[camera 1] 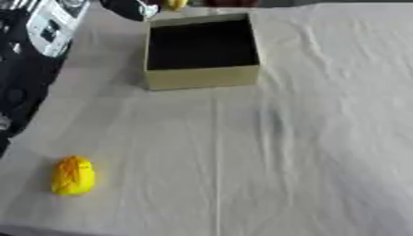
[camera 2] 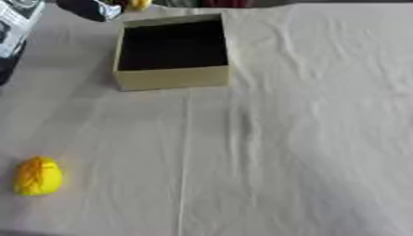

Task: Pick up objects on the table and place them in the box.

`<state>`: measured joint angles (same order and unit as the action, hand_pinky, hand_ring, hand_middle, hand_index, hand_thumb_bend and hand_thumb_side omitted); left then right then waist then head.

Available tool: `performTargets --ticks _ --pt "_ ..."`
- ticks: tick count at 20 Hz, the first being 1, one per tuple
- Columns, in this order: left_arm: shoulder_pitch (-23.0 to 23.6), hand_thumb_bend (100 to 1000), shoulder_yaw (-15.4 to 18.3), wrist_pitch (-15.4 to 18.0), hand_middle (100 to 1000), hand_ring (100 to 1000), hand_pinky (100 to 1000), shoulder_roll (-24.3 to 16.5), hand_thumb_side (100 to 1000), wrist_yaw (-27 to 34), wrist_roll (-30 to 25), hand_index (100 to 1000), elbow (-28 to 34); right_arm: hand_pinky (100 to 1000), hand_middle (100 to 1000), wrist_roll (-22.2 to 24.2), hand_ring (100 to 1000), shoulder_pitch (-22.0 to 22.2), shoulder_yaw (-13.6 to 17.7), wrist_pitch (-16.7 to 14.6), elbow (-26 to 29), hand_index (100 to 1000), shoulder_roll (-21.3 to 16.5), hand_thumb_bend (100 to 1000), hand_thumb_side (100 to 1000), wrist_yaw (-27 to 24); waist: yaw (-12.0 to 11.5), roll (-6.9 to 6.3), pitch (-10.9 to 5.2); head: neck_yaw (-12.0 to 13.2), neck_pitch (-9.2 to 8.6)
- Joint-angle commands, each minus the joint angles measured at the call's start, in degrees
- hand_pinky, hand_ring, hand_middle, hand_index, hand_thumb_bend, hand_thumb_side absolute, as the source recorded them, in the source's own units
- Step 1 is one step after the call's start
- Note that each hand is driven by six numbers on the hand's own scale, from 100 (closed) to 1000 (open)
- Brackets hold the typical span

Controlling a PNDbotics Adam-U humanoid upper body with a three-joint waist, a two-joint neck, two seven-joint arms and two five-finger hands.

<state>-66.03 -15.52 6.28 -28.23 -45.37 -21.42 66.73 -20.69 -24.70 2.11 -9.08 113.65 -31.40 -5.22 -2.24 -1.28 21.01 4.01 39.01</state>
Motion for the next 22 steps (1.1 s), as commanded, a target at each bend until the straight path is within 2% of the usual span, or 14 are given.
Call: performTargets --ticks 1,10,13,14,15,16,17,18,19,20,22 --pt "-1.3 100 0.4 0.7 574 665 700 0.9 100 -0.8 0.6 599 -1.6 852 713 0.2 822 -0.8 0.2 0.0 0.9 850 -0.3 100 564 -0.6 0.2 0.2 -1.04 0.4 -0.76" --pt "-1.5 109 -0.1 1.4 581 672 698 3.8 100 -4.6 1.3 607 -4.8 853 712 0.5 822 -1.2 0.0 0.1 0.9 850 0.5 100 565 -1.1 0.9 0.0 -0.79 0.9 -0.82" --pt "-1.6 205 0.8 -0.4 608 690 710 4.6 100 -7.3 3.3 655 -6.7 853 712 0.6 823 -1.3 0.0 0.0 0.9 850 0.8 100 565 -1.2 1.1 -0.04 -0.72 1.0 -0.94" --pt "-1.6 212 1.1 -1.0 609 692 712 4.9 100 -8.4 4.1 658 -7.4 853 712 0.6 823 -1.3 0.0 0.0 0.9 850 0.8 100 564 -1.3 1.2 -0.03 -0.7 1.1 -1.02" --pt "-1.6 287 1.2 -1.4 639 725 731 5.1 100 -9.4 4.7 702 -8.1 853 712 0.6 823 -1.3 0.0 -0.1 0.9 850 0.9 100 565 -1.3 1.2 -0.02 -0.67 1.0 -1.08" --pt "-1.5 322 1.2 -1.6 664 745 743 5.3 100 -10.3 5.1 733 -8.7 853 712 0.6 823 -1.3 0.0 -0.1 0.9 850 1.0 100 565 -1.3 1.2 0.0 -0.63 1.0 -1.08" --pt "-1.4 389 1.2 -1.5 732 796 781 5.4 100 -11.0 5.0 816 -9.1 853 711 0.6 823 -1.2 0.0 -0.1 0.9 850 1.0 100 565 -1.4 1.2 0.03 -0.6 0.9 -1.02" --pt "-1.4 403 1.1 -1.4 743 805 788 5.5 100 -11.6 4.8 826 -9.4 853 711 0.6 823 -1.1 0.1 -0.1 0.9 850 1.1 100 565 -1.4 1.2 0.06 -0.58 0.9 -0.96" --pt "-1.3 485 1.1 -1.2 830 880 841 5.6 100 -12.1 4.3 896 -9.6 853 711 0.6 823 -1.1 0.1 -0.1 0.9 850 1.1 100 566 -1.4 1.2 0.08 -0.56 0.9 -0.89" --pt "-1.2 558 1.1 -0.9 872 925 875 5.6 162 -12.5 4.0 937 -9.6 854 711 0.6 823 -1.0 0.1 -0.1 0.9 851 1.1 100 567 -1.4 1.2 0.11 -0.56 0.9 -0.81" --pt "-1.2 619 1.2 -0.6 888 947 897 5.6 263 -13.1 4.3 960 -9.1 854 711 0.6 824 -0.8 0.1 0.0 0.9 851 1.1 100 568 -1.4 1.1 0.2 -0.58 1.0 -0.75"
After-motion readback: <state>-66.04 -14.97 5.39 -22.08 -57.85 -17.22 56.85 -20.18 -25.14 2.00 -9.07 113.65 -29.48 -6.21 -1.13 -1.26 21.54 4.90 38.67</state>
